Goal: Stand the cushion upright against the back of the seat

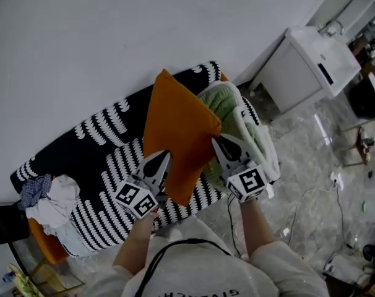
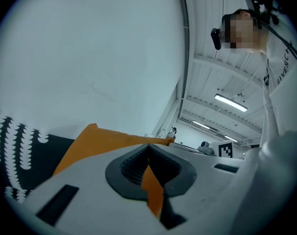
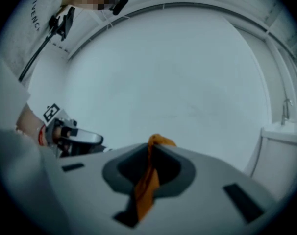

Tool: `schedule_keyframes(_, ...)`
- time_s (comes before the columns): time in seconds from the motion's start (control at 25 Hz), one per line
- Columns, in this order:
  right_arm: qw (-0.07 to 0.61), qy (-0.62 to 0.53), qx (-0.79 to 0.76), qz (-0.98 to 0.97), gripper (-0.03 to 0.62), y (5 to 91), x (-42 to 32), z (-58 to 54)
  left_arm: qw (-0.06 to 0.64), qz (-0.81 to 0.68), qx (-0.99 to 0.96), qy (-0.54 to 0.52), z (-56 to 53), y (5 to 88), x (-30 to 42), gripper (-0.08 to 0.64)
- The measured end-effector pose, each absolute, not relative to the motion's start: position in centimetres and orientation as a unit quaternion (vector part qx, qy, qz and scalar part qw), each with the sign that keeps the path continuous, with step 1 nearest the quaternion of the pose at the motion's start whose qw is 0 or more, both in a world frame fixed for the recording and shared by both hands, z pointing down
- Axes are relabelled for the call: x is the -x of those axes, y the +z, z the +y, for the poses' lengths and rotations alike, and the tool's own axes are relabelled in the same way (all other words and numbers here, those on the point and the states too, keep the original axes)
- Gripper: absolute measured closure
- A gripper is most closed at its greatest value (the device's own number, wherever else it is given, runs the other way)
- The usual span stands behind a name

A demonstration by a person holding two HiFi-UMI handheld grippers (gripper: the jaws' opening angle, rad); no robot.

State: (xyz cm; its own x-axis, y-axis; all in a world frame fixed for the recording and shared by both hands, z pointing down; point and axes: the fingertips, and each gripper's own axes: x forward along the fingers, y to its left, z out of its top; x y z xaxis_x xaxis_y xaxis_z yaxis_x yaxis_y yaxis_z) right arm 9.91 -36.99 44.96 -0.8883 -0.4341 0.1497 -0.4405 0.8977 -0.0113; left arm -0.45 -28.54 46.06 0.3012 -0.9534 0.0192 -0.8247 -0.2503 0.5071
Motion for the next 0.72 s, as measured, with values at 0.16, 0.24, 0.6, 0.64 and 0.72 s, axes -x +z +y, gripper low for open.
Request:
schedule_keyframes(0.16,0.067,-0.022,-0.15,-0.986,0.548,42.2,-5.9,-34.1,0.197,-0.591,-0.767,-0.156,-27.0,44.1,2.2,0.535)
schedule_keyframes(0.24,0.068,-0.044,-0.113,-0.99,0.548,41.2,-4.2,-32.6,0.187,-0.601,-0.761,-0.16,-26.3,43.5,3.2,0.535)
schedule_keyframes(0.6,0.078,-0.091,0.062,-0.991,0.548,40.0,2.0,-25.6,0.155,-0.646,-0.729,-0.166,-22.3,41.2,6.9,0.535)
schedule_keyframes(0.64,0.08,-0.099,0.081,-0.989,0.548,40.0,2.7,-24.7,0.147,-0.656,-0.724,-0.155,-21.6,41.1,7.4,0.535)
schedule_keyframes(0.72,0.083,-0.111,0.117,-0.983,0.548,40.0,4.2,-23.0,0.128,-0.675,-0.716,-0.124,-20.4,41.0,8.5,0.535)
